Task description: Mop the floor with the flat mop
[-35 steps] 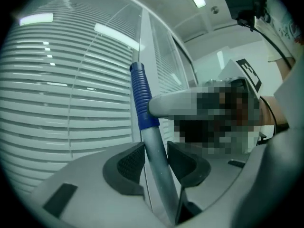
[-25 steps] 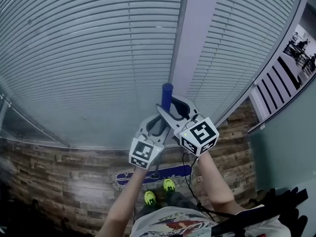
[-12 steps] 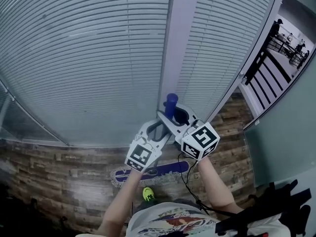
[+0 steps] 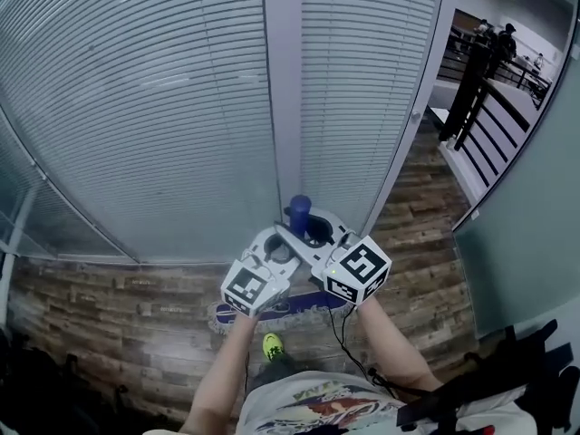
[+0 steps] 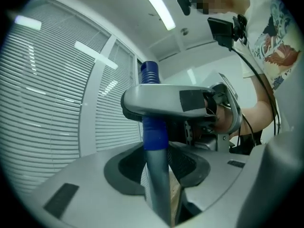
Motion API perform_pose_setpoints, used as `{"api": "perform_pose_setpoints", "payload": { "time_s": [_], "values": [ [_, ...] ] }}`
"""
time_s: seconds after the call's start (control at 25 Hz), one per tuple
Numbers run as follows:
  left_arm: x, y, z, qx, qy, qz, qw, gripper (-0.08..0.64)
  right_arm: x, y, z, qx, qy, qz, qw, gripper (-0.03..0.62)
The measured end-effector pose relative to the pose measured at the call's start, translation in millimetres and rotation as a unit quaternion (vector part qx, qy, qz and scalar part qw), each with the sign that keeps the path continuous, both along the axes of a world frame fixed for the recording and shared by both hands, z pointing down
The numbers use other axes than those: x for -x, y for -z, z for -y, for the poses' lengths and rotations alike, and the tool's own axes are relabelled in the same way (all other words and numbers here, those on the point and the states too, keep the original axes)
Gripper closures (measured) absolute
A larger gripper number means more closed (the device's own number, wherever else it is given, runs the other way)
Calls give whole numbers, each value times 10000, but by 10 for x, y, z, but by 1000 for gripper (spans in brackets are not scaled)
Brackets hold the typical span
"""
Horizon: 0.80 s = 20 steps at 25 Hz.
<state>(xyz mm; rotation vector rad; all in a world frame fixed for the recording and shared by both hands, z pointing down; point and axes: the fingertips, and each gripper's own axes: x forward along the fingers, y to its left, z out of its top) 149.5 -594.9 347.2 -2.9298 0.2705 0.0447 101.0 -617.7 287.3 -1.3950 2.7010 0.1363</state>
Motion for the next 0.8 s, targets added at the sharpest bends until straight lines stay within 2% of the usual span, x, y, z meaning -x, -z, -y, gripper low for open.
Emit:
{"api": "perform_pose_setpoints", "payload": {
  "time_s": [0.2, 0.36, 0.48, 0.6, 0.68, 0.8],
  "values": [
    [73, -152, -722, -53, 236, 123, 9996, 435, 130, -154, -749, -88, 455, -97, 9989, 480],
    [103, -272, -1309, -19, 521, -88, 9986, 439, 174, -280, -1359, -148, 592, -169, 9980, 483],
    [120, -372, -1671, 93, 522, -12, 9986, 439, 212, -394, -1758, -155, 801, -206, 9965, 483],
    [160, -431, -2014, 31, 511, -169, 9985, 439, 294, -413, -2149, -556, 1130, -245, 9917, 482],
    [182, -491, -2202, 187, 500, -349, 9980, 439, 340, -414, -2361, -773, 1317, -207, 9881, 479],
    [181, -583, -2415, 444, 483, -447, 9968, 439, 351, -475, -2588, -742, 1426, -81, 9870, 475]
  ]
}}
